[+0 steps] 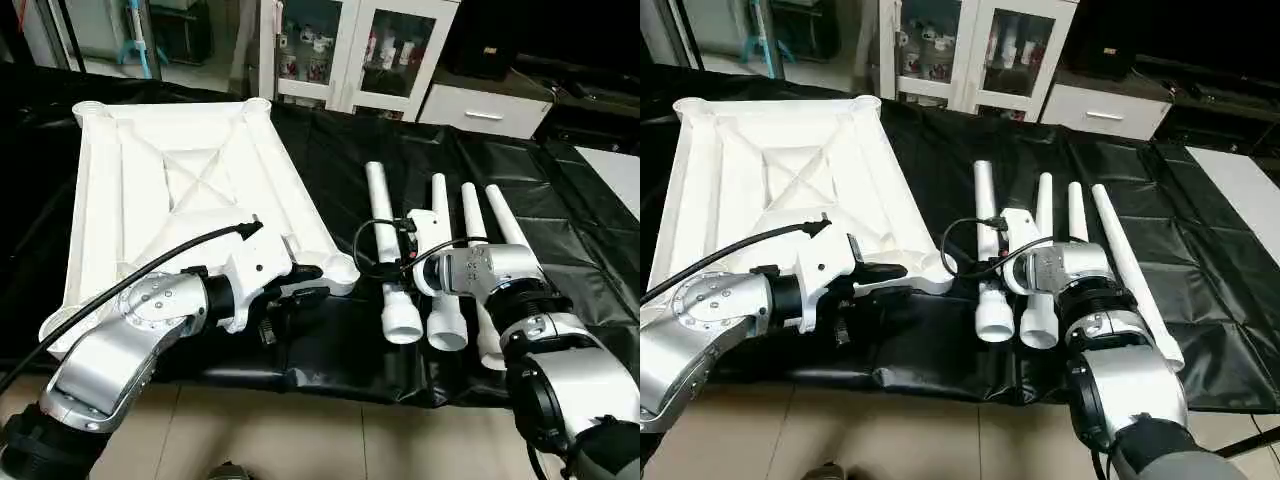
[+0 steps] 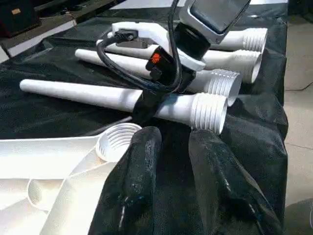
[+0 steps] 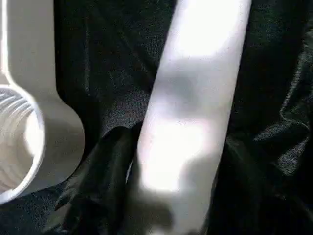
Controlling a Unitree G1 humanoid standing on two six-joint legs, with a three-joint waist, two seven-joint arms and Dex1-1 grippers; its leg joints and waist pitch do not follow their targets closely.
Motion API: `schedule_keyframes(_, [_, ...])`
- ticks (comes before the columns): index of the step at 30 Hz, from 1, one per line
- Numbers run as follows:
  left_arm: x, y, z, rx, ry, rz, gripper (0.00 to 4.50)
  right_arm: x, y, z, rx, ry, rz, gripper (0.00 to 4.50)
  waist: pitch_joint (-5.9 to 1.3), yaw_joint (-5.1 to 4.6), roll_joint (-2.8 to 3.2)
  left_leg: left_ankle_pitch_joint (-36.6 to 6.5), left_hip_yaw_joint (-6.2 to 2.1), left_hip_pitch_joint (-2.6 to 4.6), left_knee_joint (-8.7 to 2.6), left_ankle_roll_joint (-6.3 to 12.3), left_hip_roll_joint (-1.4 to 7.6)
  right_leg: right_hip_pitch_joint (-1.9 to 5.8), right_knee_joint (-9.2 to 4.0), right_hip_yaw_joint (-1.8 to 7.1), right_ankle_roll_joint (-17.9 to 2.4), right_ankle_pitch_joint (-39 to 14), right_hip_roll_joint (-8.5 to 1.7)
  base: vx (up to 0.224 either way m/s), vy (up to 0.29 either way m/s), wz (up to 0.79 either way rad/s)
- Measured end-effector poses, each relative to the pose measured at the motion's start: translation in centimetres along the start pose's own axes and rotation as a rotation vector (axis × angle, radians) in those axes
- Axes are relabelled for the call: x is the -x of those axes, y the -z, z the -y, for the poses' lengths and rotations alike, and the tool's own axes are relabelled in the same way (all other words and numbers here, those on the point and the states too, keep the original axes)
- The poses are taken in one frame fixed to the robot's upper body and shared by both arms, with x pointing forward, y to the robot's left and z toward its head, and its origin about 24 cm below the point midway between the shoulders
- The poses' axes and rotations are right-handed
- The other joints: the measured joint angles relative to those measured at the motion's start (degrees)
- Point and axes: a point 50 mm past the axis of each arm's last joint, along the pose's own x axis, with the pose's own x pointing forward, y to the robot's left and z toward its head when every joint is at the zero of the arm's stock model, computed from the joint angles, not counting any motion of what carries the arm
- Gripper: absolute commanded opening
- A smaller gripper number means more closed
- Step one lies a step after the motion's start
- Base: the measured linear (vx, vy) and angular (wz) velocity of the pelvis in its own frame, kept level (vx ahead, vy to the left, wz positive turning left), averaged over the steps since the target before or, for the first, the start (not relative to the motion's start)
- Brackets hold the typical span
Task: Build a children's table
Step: Pick table leg
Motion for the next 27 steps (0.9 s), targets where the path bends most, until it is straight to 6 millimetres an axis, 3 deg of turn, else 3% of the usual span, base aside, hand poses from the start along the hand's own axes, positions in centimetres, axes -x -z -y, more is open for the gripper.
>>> schedule_keyframes(5, [-0.1,-0.1,-0.1,0.004,-0.010,0.007,1.30,-0.1,0.1,0.5,-0.111,0.018,0.039,1.93,0.01,0.14,0.02,0.00,0.00,0.09,0.02,0.00,0.00,0.12,0.00,-0.01,0.00,0.03,-0.01,0.000,0.000,0.00])
schedule_keyframes(12, [-0.1,-0.3,-1.2,0.006,-0.087,0.018,1.30,0.0,0.1,0.8,-0.206,0.008,0.077,1.82,0.05,0.05,0.08,0.01,0.01,0.05,0.03,-0.01,0.01,0.12,0.00,-0.02,0.03,0.13,-0.03,0.000,0.000,0.00])
schedule_keyframes(16, [-0.2,-0.7,-3.3,0.051,-0.229,0.078,1.30,0.1,-0.2,0.7,-0.259,-0.036,0.116,1.82,0.12,-0.06,0.19,0.10,0.02,-0.05,0.04,-0.15,0.02,0.01,0.00,-0.03,0.02,0.18,-0.03,0.000,0.000,0.00])
schedule_keyframes(20, [0.2,-1.4,-4.5,0.092,-0.314,0.135,1.66,0.3,-0.6,0.7,-0.269,-0.051,0.138,1.82,0.14,-0.10,0.22,0.10,0.05,-0.14,0.03,-0.15,0.03,-0.10,-0.03,-0.04,0.02,0.17,-0.03,0.000,0.000,0.00])
schedule_keyframes(23, [-0.4,-2.0,-5.1,0.238,-0.374,0.204,2.02,1.3,-2.0,0.6,-0.255,-0.087,0.202,1.82,0.16,-0.05,0.24,0.17,0.06,-0.29,0.05,0.01,0.03,-0.21,-0.03,-0.05,0.02,0.18,-0.03,0.000,0.000,0.00])
schedule_keyframes(27, [-0.8,-4.5,-6.3,0.439,-0.411,0.367,2.36,3.7,-5.1,-0.4,-0.177,-0.180,0.347,1.82,0.17,0.13,0.22,0.18,0.06,-0.31,0.08,0.07,0.04,-0.19,-0.06,-0.07,0.01,0.21,-0.03,0.000,0.000,0.00])
